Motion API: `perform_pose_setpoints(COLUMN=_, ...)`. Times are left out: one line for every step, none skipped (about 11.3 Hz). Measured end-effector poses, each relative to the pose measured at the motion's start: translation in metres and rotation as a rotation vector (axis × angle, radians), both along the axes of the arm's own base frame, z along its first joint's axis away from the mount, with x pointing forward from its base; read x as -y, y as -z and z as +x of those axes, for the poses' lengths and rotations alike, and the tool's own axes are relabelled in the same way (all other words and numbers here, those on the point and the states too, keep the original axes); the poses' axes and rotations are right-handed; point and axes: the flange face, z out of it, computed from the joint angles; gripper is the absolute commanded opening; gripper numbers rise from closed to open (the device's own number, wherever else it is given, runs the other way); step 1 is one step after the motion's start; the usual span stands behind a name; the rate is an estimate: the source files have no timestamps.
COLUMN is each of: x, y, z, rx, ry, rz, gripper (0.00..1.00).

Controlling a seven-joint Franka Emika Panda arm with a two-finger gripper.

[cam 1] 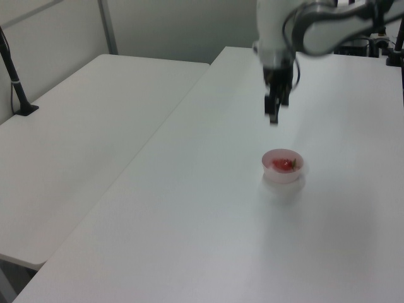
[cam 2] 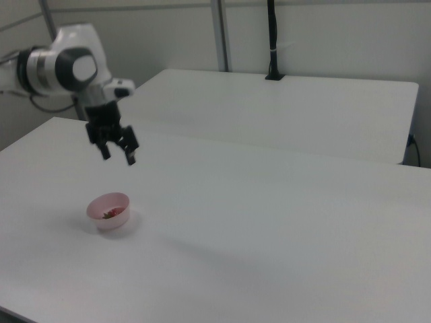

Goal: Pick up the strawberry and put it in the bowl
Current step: 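Open the gripper to drop the strawberry into the bowl, raise gripper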

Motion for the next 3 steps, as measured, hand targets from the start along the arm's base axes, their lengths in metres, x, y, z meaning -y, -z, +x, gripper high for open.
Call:
perform_pose_setpoints(x=0.042, y=-0.041, z=-0.003, rx=0.016, ry=0.013, rz=0.023, gripper=1.00)
perform_pose_setpoints(x=0.085, y=-0.075, z=-0.011, rx=0.034, ry=0.022, rz=0.041, gripper=1.00)
perform_pose_setpoints(x=0.114, y=-0.097, z=-0.020, rx=0.054, ry=0.031, rz=0.051, gripper=1.00)
